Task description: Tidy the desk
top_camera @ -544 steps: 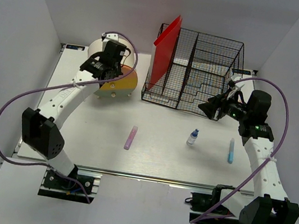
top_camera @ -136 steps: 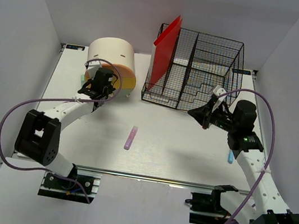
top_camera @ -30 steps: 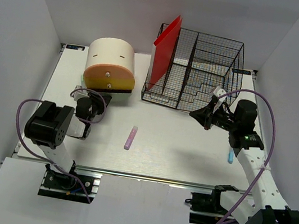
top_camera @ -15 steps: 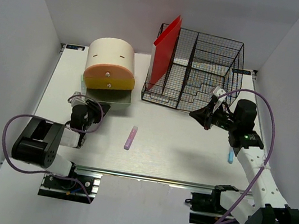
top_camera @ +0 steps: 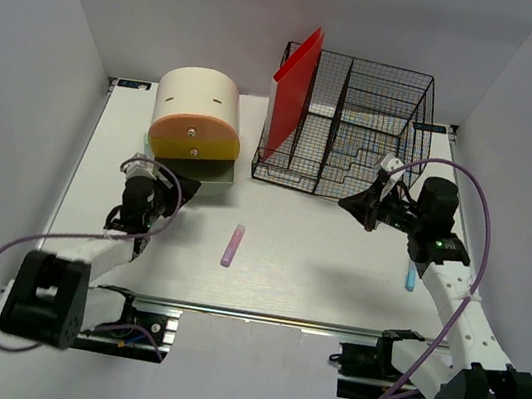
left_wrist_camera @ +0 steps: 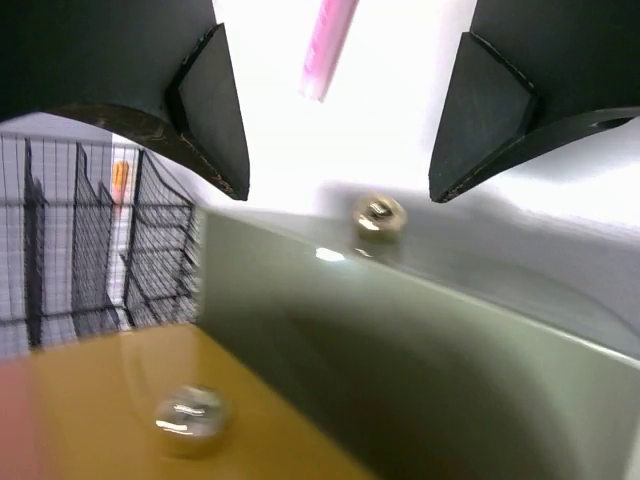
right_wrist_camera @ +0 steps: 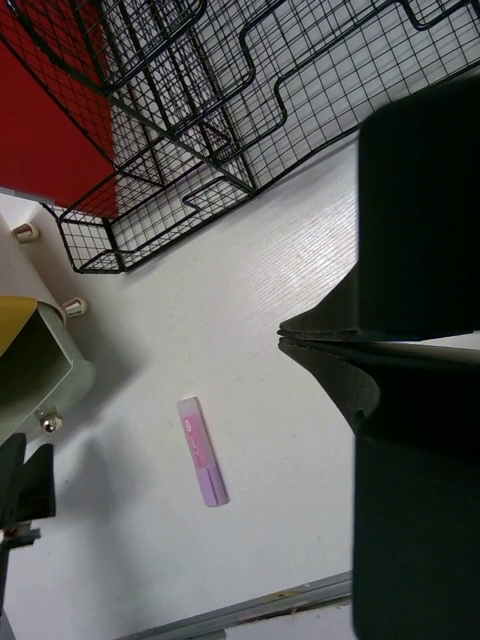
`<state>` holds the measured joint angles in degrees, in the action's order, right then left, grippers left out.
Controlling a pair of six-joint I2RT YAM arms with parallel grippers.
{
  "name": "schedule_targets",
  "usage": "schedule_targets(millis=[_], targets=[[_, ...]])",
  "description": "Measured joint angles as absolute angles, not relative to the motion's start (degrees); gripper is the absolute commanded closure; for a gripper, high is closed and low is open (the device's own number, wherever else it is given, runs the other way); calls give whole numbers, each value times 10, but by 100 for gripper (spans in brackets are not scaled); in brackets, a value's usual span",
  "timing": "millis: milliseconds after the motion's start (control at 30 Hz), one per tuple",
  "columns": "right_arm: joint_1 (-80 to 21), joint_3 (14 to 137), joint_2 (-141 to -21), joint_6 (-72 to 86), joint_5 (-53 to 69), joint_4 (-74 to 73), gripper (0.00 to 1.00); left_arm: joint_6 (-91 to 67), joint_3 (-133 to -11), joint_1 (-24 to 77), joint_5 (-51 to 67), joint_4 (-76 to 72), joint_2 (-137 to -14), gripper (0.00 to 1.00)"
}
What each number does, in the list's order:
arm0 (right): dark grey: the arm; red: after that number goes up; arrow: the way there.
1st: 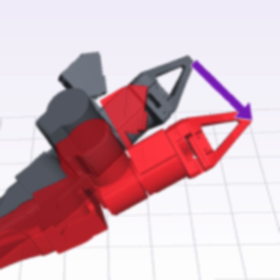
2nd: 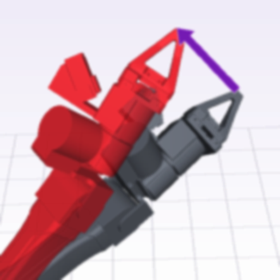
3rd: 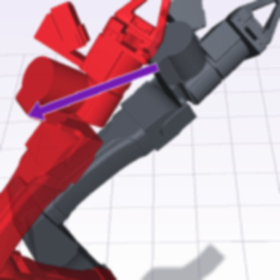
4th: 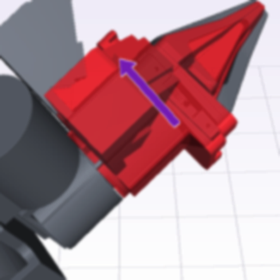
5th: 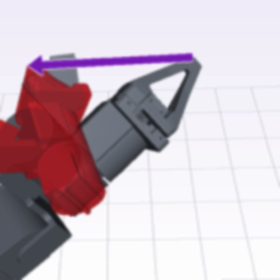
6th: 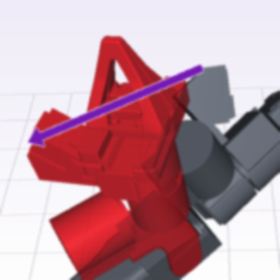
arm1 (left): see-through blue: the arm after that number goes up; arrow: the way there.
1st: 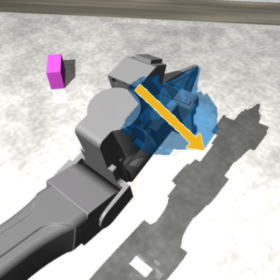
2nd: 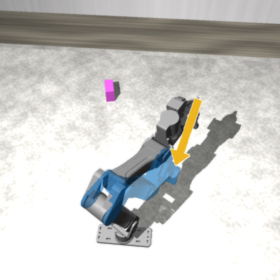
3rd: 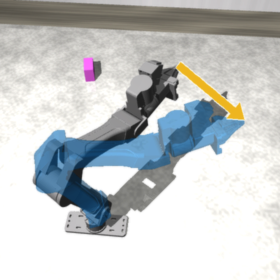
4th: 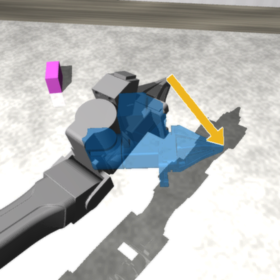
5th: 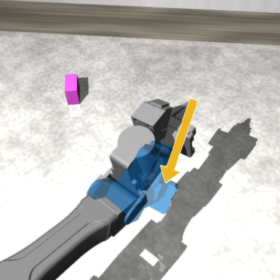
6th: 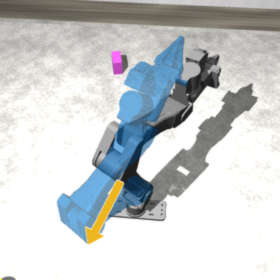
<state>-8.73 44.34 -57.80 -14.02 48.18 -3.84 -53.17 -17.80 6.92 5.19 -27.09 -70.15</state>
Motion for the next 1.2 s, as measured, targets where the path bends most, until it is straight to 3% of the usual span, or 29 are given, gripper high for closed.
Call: schedule_targets(millis=[133,267,333,400,467,533,600,700,933,1200], targets=[[-86,443,-578,-142,482,-41,100,-493,-186,73,52,-179,-576,27],[-78,445,-575,-141,481,-51,100,-450,-222,73,70,-90,-481,47],[-69,448,-564,-137,474,-60,94,-430,-253,73,95,-53,-457,54],[-60,465,-555,-134,466,-81,78,-417,-280,76,126,-32,-451,57],[-52,505,-557,-139,451,-109,68,-406,-302,78,160,-15,-455,54],[-43,541,-557,-147,432,-137,59,-389,-324,81,197,13,-467,42],[-34,569,-554,-164,406,-174,42,-369,-349,86,225,54,-483,34],[-19,587,-532,-190,360,-244,29,-331,-373,91,250,103,-483,27],[13,616,-484,-241,237,-402,35,-244,-376,95,278,164,-420,23],[98,583,-487,-266,126,-418,42,-194,-376,95,294,188,-389,22]])
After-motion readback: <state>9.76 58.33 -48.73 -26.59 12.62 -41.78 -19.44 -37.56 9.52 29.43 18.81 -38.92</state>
